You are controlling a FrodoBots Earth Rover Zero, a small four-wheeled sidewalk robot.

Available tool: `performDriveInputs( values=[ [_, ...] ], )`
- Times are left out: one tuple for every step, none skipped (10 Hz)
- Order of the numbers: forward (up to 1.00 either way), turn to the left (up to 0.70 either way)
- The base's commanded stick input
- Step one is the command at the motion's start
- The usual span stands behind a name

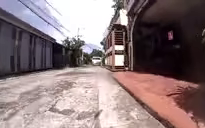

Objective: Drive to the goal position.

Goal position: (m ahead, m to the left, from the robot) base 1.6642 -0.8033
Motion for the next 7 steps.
performDriveInputs(
  values=[
    [0.70,0.00],
    [0.70,0.00],
    [0.70,0.00],
    [0.70,0.00],
    [0.70,0.00],
    [0.70,0.00],
    [0.70,0.00]
  ],
)
